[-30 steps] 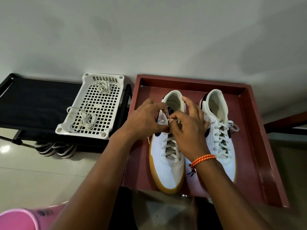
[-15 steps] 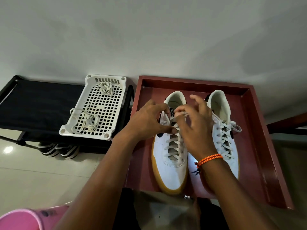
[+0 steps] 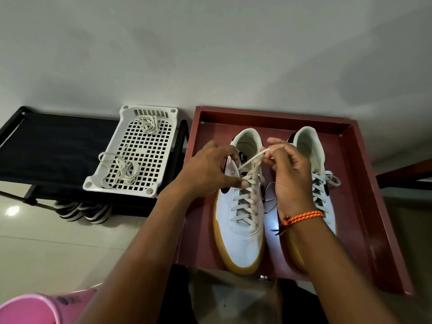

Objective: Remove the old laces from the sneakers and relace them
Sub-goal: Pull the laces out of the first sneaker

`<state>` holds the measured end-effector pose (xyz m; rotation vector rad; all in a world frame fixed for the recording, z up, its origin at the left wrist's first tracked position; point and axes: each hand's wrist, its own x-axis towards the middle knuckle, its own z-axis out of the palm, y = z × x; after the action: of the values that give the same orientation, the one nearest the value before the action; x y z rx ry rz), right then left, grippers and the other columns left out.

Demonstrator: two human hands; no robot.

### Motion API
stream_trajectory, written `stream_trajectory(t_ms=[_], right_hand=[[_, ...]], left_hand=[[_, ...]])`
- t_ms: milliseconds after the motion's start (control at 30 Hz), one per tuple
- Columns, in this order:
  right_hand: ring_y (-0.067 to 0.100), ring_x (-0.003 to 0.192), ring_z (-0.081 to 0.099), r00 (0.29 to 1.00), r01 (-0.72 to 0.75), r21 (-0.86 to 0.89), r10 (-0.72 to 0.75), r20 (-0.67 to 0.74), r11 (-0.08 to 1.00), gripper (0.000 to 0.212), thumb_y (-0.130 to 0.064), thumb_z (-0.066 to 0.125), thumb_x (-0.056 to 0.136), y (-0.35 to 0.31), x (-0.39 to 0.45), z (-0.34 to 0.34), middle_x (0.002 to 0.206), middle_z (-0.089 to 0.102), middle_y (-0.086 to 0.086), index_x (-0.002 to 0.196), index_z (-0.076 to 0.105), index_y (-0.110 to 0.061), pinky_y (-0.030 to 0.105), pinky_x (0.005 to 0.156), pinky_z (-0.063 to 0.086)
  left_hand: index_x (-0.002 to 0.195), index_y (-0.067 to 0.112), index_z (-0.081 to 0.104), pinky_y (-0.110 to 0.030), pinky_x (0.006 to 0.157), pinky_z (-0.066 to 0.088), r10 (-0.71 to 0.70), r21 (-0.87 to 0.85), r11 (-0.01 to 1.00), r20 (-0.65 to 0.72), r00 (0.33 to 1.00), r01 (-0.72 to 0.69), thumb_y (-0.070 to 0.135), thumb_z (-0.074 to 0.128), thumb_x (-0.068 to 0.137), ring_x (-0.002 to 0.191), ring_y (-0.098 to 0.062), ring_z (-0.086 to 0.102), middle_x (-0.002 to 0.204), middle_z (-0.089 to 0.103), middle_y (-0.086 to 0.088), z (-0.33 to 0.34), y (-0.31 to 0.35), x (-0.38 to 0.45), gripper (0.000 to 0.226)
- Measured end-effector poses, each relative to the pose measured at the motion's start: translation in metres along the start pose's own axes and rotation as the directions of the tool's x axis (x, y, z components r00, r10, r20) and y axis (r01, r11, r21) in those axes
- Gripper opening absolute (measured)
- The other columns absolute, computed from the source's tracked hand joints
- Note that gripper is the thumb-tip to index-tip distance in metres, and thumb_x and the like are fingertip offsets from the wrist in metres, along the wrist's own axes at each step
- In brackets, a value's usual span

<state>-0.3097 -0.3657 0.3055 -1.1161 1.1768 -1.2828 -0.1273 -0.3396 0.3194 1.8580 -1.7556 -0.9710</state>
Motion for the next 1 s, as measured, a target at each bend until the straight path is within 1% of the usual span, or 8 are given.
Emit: stream_trajectory(t_ms=[133,300,467,567,633,700,767,1000], right_hand=[[0.024,0.105,0.072,0.989,-0.144,0.252,0.142,0.027,0.957,0.032,-0.001,0.052,0.101,-0.007,-0.001,0.0,0.118,0.075,0.014,0.072,0.061,-0.012,0.032,0.089,0.057],[0.024,0.107,0.073,0.96,-0.28,0.435,0.263,0.099,0.856,0.029,-0.007,0.049,0.106,-0.012,-0.003,-0.001,0.116,0.076,0.013,0.078,0.055,-0.012,0.036,0.097,0.059],[0.01,0.069,0.056,0.928,-0.351,0.692,0.331,0.169,0.631,0.02,-0.02,0.052,0.108,-0.011,0.006,-0.014,0.086,0.062,-0.003,0.088,0.055,-0.019,0.045,0.099,0.058],[0.007,0.058,0.039,0.933,-0.328,0.755,0.322,0.162,0.569,0.02,-0.025,0.049,0.111,-0.013,0.014,-0.026,0.077,0.048,-0.005,0.092,0.055,-0.02,0.025,0.07,0.057],[0.005,0.054,0.032,0.933,-0.337,0.747,0.311,0.183,0.573,0.017,-0.027,0.05,0.11,-0.016,0.017,-0.034,0.074,0.043,-0.008,0.094,0.056,-0.022,0.016,0.048,0.037],[0.005,0.05,0.03,0.934,-0.352,0.724,0.276,0.228,0.593,0.017,-0.03,0.049,0.11,-0.02,0.019,-0.038,0.074,0.039,-0.009,0.095,0.056,-0.023,0.016,0.041,0.027],[0.005,0.05,0.03,0.929,-0.369,0.726,0.223,0.294,0.581,0.02,-0.032,0.046,0.112,-0.025,0.019,-0.039,0.076,0.037,-0.01,0.098,0.057,-0.023,0.018,0.04,0.027],[0.005,0.061,0.034,0.905,-0.409,0.776,0.106,0.411,0.48,0.026,-0.031,0.04,0.115,-0.03,0.016,-0.034,0.086,0.043,-0.007,0.104,0.06,-0.021,0.019,0.05,0.033]], left_hand=[[0.105,0.041,0.067,-0.049,0.095,0.058,-0.005,0.0,1.0,0.003,1.0,0.005,0.057,0.094,0.068,0.101,-0.012,0.062,0.114,0.052,0.011,0.0,-0.001,0.0,0.049],[0.103,0.041,0.067,-0.049,0.095,0.058,-0.005,-0.001,1.0,0.004,1.0,0.005,0.058,0.095,0.067,0.101,-0.013,0.063,0.113,0.052,0.01,0.0,-0.001,0.0,0.048],[0.102,0.039,0.066,-0.045,0.095,0.059,0.001,-0.012,1.0,-0.008,1.0,-0.001,0.055,0.095,0.069,0.099,-0.013,0.063,0.115,0.053,0.008,-0.001,-0.003,0.0,0.045],[0.102,0.036,0.067,-0.034,0.09,0.059,0.003,-0.033,0.999,0.002,1.0,-0.002,0.049,0.094,0.074,0.101,-0.016,0.066,0.122,0.048,0.006,0.002,-0.004,0.001,0.041],[0.098,0.033,0.07,-0.028,0.087,0.06,0.028,-0.062,0.998,0.032,0.999,-0.026,0.04,0.091,0.08,0.11,-0.02,0.065,0.14,0.04,0.003,0.005,-0.001,0.001,0.029],[0.092,0.036,0.073,-0.041,0.102,0.056,0.076,-0.008,0.997,0.034,0.997,-0.076,0.038,0.087,0.084,0.132,-0.028,0.051,0.157,0.026,0.007,0.011,0.001,0.002,0.016],[0.096,0.037,0.074,-0.052,0.115,0.04,0.116,0.05,0.992,0.012,0.993,-0.116,0.039,0.083,0.085,0.147,-0.031,0.032,0.165,0.018,0.01,0.015,0.003,0.002,0.014],[0.096,0.044,0.067,-0.061,0.112,0.042,0.179,-0.031,0.983,-0.071,0.981,-0.182,0.05,0.076,0.084,0.144,-0.026,0.035,0.154,0.041,0.016,0.019,0.009,0.004,0.016]])
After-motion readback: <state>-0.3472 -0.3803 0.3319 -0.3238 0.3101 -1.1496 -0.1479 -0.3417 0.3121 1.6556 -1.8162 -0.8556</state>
